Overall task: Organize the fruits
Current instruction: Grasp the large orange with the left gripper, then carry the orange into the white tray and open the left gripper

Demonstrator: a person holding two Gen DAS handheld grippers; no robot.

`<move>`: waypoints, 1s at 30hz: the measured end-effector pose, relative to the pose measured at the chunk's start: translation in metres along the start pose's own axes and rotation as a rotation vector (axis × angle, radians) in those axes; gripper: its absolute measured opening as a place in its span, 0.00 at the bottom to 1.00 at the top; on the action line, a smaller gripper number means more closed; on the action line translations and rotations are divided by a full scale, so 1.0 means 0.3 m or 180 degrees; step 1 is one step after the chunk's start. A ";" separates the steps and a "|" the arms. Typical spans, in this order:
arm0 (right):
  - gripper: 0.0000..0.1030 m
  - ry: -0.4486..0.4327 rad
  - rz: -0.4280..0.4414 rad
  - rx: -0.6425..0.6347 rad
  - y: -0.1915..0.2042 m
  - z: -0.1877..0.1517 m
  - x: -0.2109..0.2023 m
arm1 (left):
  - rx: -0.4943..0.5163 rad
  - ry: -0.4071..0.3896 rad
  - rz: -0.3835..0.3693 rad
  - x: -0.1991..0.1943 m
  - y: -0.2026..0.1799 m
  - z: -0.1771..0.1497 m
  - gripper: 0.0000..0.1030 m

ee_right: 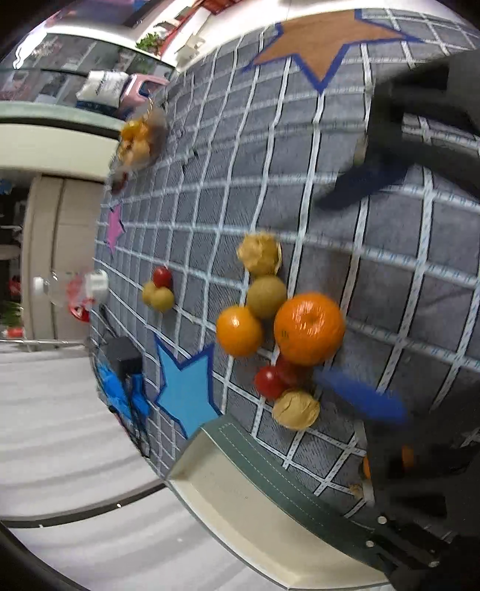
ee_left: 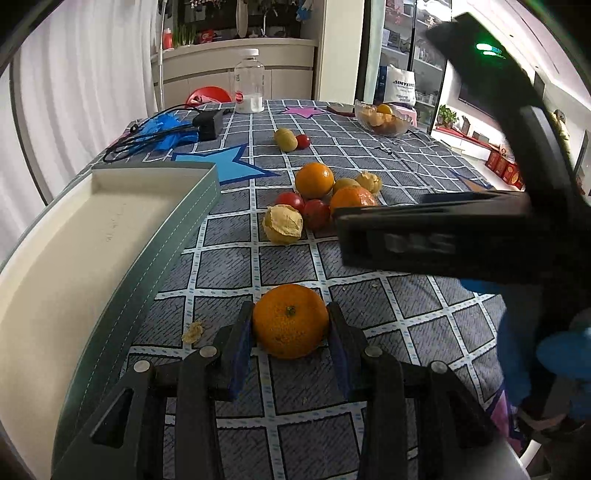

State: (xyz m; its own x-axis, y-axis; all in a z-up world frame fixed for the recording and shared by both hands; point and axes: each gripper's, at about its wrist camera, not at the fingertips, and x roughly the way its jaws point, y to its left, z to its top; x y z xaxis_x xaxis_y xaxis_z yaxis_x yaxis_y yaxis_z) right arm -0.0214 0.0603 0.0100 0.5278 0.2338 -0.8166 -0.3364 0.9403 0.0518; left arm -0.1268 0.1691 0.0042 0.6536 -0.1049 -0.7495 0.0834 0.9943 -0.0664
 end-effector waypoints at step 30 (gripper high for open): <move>0.40 -0.0098 -0.0160 -0.0053 -0.022 -0.091 -0.052 | -0.0060 -0.0192 -0.0178 -0.116 0.062 -0.022 0.40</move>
State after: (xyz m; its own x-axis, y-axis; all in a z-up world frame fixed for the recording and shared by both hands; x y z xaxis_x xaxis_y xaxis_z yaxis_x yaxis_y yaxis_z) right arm -0.0487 0.0438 0.0066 0.5680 0.1942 -0.7998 -0.3217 0.9469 0.0015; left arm -0.1529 0.1915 0.0247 0.6926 -0.1606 -0.7033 0.1073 0.9870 -0.1198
